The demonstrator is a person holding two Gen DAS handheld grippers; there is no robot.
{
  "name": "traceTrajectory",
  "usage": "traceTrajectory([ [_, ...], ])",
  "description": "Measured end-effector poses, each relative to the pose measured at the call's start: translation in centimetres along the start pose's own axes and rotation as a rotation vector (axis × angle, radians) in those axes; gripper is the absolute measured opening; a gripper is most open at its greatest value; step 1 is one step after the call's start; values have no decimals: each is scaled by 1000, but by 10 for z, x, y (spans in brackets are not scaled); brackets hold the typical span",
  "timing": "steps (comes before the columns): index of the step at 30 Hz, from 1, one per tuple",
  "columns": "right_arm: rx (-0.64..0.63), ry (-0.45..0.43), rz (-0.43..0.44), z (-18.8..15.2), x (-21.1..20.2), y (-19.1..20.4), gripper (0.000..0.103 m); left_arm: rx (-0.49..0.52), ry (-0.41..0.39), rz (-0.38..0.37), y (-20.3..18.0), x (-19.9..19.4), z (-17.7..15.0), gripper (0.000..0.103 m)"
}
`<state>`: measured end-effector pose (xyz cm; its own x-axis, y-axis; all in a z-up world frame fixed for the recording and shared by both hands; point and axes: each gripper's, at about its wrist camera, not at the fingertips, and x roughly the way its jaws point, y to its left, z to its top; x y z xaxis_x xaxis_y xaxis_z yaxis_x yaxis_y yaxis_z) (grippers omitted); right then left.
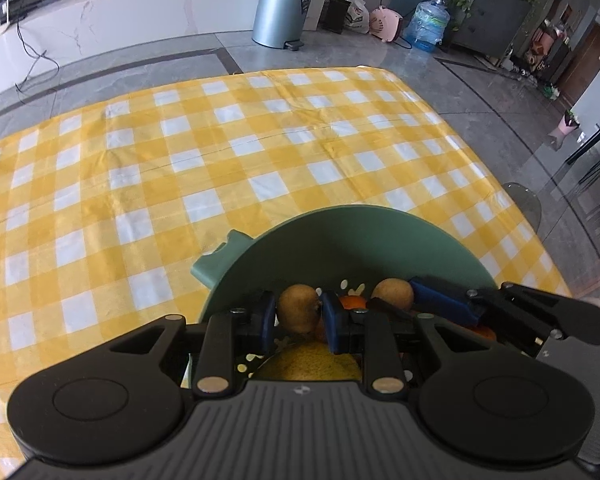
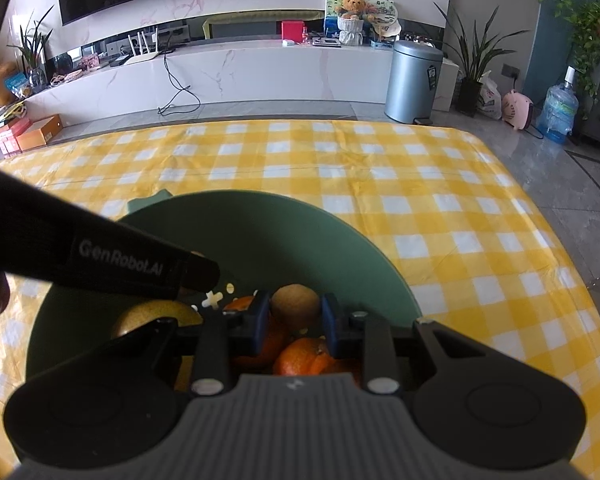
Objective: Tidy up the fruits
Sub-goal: 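Lower both brown fruits into the colander and open both grippers, then move both open grippers away from the colander toward the green cucumber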
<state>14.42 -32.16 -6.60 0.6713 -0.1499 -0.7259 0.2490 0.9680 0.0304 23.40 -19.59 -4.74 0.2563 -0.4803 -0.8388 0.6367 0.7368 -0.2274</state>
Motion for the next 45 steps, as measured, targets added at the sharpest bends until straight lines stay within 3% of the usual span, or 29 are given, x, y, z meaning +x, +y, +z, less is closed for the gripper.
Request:
traceTrajectory([
  [3,12,-3,9,0,0,-2,25,-2,9,1,-1,0,0,30],
  [11,27,-15,31,-1,-3,-5,30,-5,20,-1,-6,-1,1,53],
  [14,32,-28,45,-1,-6,-5,41,-12,3,13,-6,-7,-1,54],
  [15,36,-35,43,-1,-8,-5,48,-15,-16,22,-6,-11,-2,54],
  [21,100,-95,63,-2,-23,-12,68,18,-128,104,-12,-52,-8,55],
  [29,171,-178,115,-13,-60,-16,76,114,-252,196,-22,-124,-31,62],
  [31,182,-205,137,-17,-73,-15,80,131,-267,203,-23,-141,-39,63],
  [33,185,-243,149,-21,-89,-10,91,141,-282,200,-23,-157,-48,68],
  [36,185,-288,170,-30,-112,1,95,149,-302,212,-21,-178,-61,72],
  [42,188,-226,230,-46,-139,31,96,149,-298,330,-11,-206,-87,72],
  [45,199,-147,300,-56,-145,45,96,178,-234,341,2,-217,-99,72],
])
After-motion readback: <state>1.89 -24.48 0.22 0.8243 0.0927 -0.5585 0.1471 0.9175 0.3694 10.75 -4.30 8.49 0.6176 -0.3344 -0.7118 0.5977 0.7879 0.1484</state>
